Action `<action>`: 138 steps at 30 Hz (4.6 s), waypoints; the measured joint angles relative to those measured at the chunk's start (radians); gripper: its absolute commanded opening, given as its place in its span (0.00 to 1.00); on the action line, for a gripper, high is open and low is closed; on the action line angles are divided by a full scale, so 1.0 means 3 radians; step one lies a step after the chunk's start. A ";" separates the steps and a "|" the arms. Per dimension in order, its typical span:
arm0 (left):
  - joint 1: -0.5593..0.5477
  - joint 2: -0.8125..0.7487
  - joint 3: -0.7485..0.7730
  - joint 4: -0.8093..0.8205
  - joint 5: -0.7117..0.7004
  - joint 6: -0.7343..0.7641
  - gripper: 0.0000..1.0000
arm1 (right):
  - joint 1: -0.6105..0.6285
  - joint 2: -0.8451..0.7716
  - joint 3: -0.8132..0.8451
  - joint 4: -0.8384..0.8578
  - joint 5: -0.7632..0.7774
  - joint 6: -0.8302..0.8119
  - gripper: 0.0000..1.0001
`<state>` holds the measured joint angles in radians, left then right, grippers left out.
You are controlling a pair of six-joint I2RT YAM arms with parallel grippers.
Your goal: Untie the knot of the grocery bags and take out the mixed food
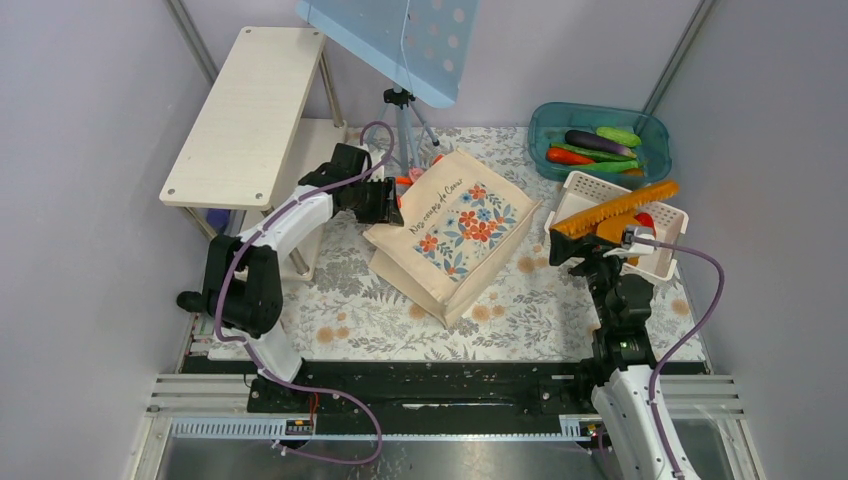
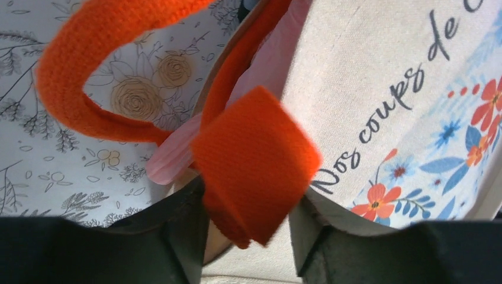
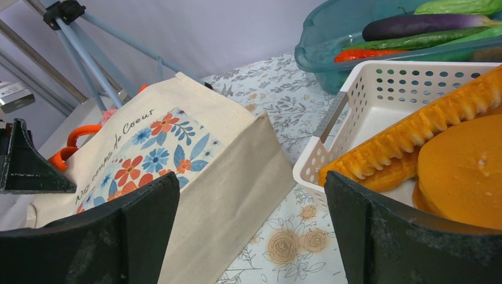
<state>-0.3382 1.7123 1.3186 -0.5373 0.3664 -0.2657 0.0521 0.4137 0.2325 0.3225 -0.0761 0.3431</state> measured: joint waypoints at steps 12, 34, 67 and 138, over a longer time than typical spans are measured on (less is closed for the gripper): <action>-0.0156 -0.0792 -0.0347 0.0136 0.0107 0.0201 0.00 | 0.0000 0.0102 0.0202 -0.0211 -0.0134 0.0020 0.99; -0.2613 -0.1756 -0.0095 -0.0086 -0.2347 0.1172 0.00 | 0.0003 0.0373 0.0626 -0.1597 -0.0702 0.1409 0.90; -0.2907 -0.1963 -0.0118 -0.0192 -0.2553 0.1320 0.00 | 0.1589 0.3058 0.1137 -0.0027 -0.0492 0.1598 0.00; -0.1300 -0.1906 -0.0085 -0.0619 -0.1883 0.0187 0.99 | 0.1755 0.1625 0.2431 -0.2533 0.0155 0.0126 0.05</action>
<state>-0.7280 1.1404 1.2930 -0.7231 -0.1986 -0.2096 0.5785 0.9012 0.9619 -0.4374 -0.0296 0.3809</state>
